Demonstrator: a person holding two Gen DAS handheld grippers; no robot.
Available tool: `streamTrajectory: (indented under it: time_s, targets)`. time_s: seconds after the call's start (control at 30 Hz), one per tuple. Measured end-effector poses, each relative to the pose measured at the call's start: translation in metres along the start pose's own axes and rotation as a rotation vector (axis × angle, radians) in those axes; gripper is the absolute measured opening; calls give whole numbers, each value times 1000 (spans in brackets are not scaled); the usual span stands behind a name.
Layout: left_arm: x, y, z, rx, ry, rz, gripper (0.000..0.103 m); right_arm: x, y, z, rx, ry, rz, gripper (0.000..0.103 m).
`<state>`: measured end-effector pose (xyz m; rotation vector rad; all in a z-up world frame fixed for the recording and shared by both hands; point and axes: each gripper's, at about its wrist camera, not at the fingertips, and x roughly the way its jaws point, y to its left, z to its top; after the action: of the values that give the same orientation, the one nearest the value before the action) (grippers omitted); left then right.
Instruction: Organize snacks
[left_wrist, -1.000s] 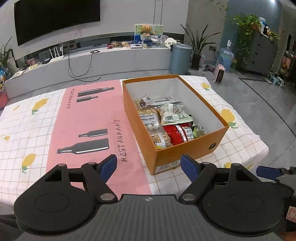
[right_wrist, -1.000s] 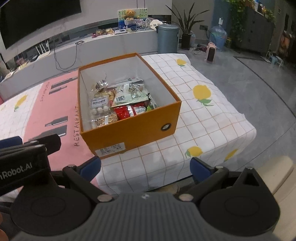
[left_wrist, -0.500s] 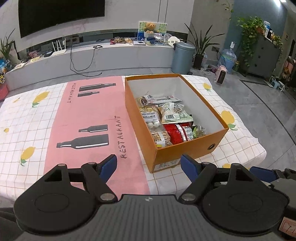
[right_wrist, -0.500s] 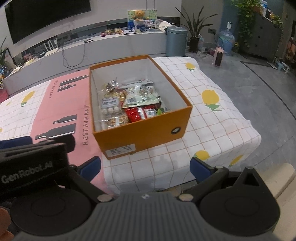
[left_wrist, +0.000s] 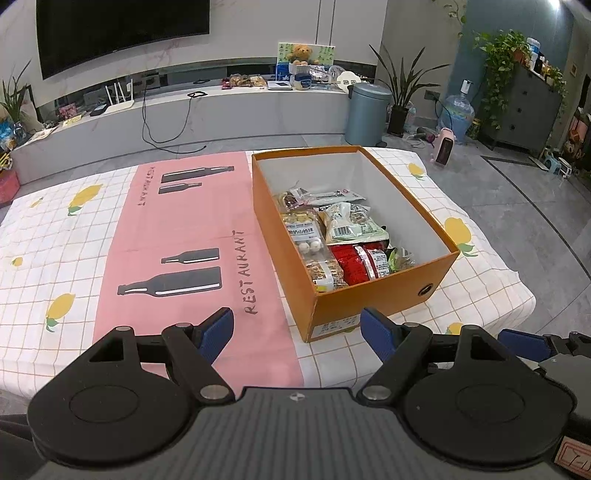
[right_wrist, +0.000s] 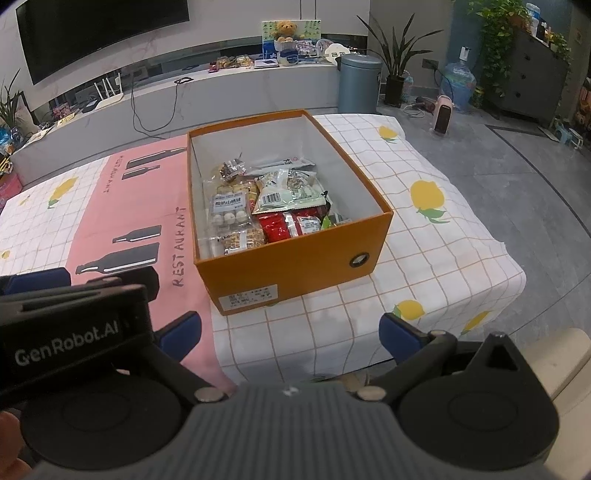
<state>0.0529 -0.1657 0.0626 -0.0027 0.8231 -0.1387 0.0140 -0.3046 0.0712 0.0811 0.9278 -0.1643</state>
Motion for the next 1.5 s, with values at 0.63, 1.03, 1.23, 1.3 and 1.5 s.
streamTrajectory:
  time_s: [0.63, 1.03, 1.23, 1.3, 1.5]
  targets:
    - [2, 0, -4, 14, 8, 6, 91, 3, -2, -5, -19, 20, 6, 100]
    - [0, -3, -7, 25, -4, 16, 91, 2, -4, -7, -15, 15, 15, 100]
    - [0, -5, -7, 23, -5, 15, 91, 3, -6, -9, -11, 17, 18, 100]
    - [1, -6, -7, 26, -4, 15, 91, 3, -6, -10, -12, 16, 16, 100]
    - [1, -6, -7, 20, -6, 13, 91, 3, -8, -10, -6, 15, 18, 99]
